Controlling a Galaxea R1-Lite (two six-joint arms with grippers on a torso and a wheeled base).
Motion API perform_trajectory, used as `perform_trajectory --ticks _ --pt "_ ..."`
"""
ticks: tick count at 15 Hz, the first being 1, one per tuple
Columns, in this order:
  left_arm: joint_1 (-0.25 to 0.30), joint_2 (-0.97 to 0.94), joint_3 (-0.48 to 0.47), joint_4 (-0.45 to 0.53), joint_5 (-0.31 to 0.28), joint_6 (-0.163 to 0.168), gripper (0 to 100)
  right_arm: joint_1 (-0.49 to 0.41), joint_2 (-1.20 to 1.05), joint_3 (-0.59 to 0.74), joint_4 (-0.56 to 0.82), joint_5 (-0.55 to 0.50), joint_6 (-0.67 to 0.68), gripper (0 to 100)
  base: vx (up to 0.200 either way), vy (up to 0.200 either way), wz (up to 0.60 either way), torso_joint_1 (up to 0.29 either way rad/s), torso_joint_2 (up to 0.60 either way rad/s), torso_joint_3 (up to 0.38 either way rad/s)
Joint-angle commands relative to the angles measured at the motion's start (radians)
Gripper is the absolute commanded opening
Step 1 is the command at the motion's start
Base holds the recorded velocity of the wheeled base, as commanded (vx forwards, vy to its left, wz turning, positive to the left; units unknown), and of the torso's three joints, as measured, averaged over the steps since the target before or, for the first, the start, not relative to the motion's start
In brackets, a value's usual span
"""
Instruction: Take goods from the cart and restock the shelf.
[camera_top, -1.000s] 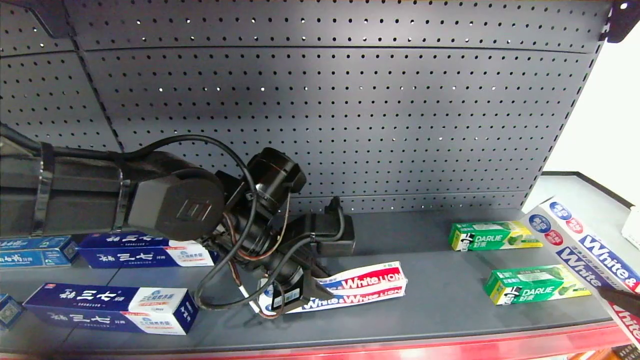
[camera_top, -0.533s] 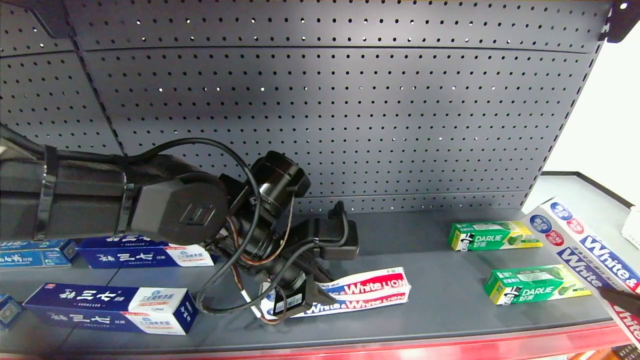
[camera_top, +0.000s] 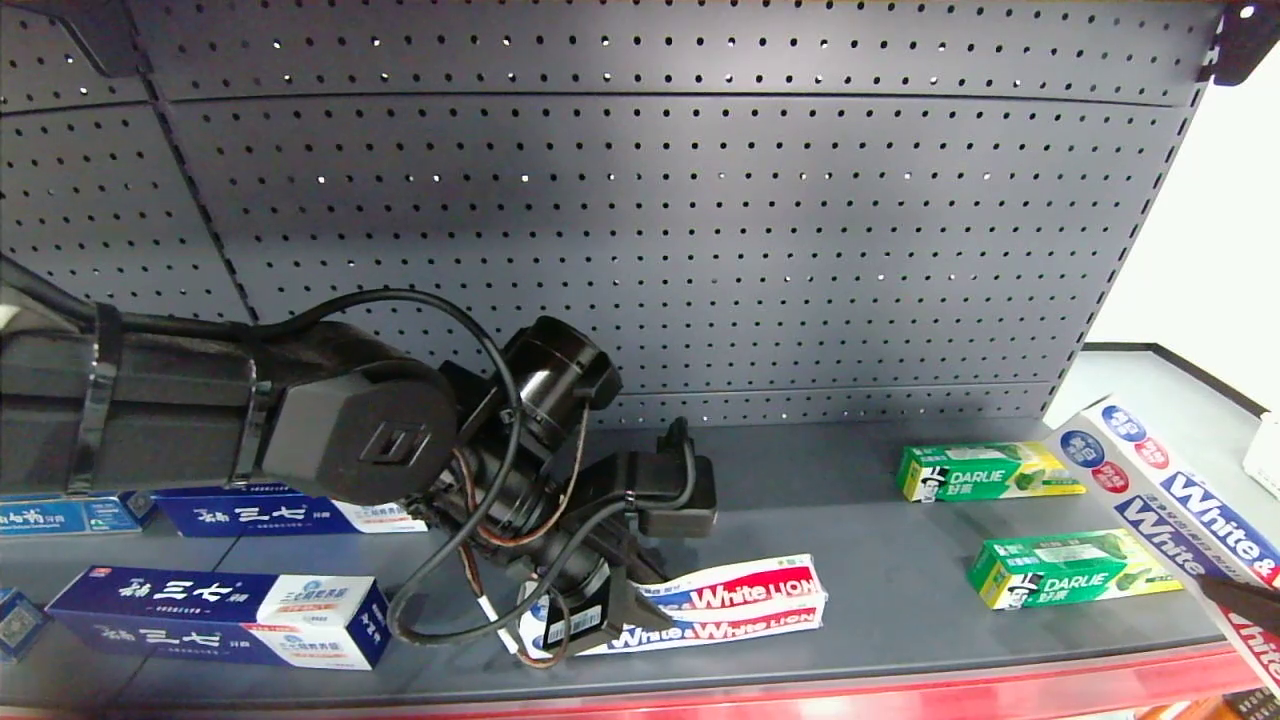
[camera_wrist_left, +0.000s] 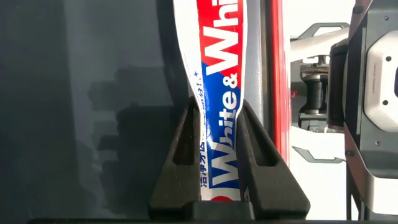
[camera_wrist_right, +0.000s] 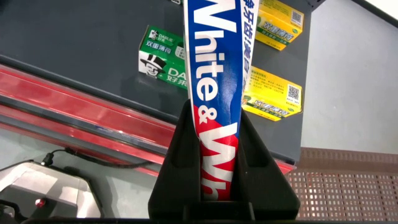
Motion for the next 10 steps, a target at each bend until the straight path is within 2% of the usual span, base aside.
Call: perform_trajectory --ticks 1,6,7,10 --pt "-0.001 -0.002 0.001 -0.001 0.0 0.0 0 0.0 -0.002 0.0 0.0 0.0 -0.001 0 0.0 0.0 0.0 0.0 0.0 0.0" --pt "0.002 0.0 -0.004 -0.001 0.0 0.0 0 0.0 -0.002 0.0 0.001 -0.001 -0.001 0 0.0 0.0 0.0 0.0 0.0 0.0" --pt "0.002 0.0 -0.004 -0.001 0.0 0.0 100 0.0 -0.002 0.0 0.001 -0.001 -0.001 0 0.0 0.0 0.0 0.0 0.0 0.0" --pt "0.001 0.0 -0.002 -0.001 -0.002 0.0 100 0.0 0.0 0.002 0.001 0.0 -0.001 0 0.0 0.0 0.0 0.0 0.0 0.0"
